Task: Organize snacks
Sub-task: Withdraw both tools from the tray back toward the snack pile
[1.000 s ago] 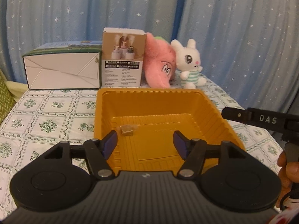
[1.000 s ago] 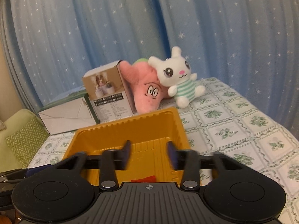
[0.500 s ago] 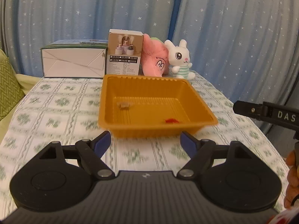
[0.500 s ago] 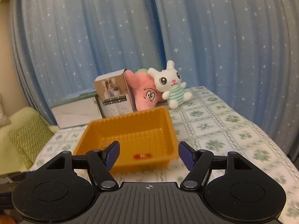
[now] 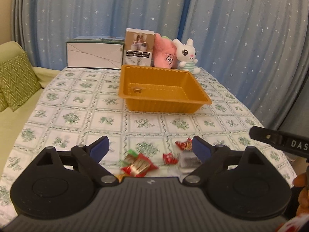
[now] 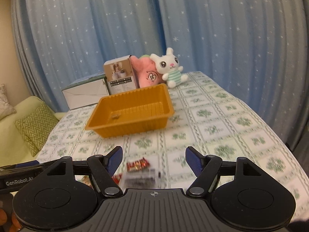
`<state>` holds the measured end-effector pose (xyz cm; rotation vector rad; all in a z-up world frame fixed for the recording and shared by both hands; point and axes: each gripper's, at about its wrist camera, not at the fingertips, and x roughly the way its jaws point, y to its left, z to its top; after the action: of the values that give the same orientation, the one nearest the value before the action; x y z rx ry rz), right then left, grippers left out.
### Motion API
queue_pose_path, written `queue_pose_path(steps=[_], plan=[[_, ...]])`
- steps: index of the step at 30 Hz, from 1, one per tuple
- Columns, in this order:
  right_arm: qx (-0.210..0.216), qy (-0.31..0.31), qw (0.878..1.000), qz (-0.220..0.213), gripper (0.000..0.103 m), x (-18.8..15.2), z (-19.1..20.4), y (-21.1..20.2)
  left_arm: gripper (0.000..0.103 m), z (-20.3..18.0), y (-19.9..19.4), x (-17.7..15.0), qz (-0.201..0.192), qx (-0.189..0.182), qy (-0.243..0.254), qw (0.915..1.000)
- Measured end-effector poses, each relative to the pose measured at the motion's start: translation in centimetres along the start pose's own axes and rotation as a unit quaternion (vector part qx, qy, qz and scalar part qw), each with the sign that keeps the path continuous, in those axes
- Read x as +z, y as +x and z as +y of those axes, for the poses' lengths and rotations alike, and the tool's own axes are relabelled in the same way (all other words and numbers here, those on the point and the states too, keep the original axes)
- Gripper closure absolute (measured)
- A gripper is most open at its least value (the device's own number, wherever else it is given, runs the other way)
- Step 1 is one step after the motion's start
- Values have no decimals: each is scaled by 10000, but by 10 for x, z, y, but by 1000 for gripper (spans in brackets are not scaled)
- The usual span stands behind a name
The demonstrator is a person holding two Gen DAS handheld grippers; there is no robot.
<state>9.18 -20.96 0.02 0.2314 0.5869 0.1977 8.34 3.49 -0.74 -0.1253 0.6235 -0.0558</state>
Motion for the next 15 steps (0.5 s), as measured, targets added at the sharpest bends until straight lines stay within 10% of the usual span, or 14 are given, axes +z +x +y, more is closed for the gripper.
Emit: queue_pose_path(steps=[15], plan=[[129,-243,9988,417,31,-49,6,-34,4,19,-41,-42,270,187,185,9993]])
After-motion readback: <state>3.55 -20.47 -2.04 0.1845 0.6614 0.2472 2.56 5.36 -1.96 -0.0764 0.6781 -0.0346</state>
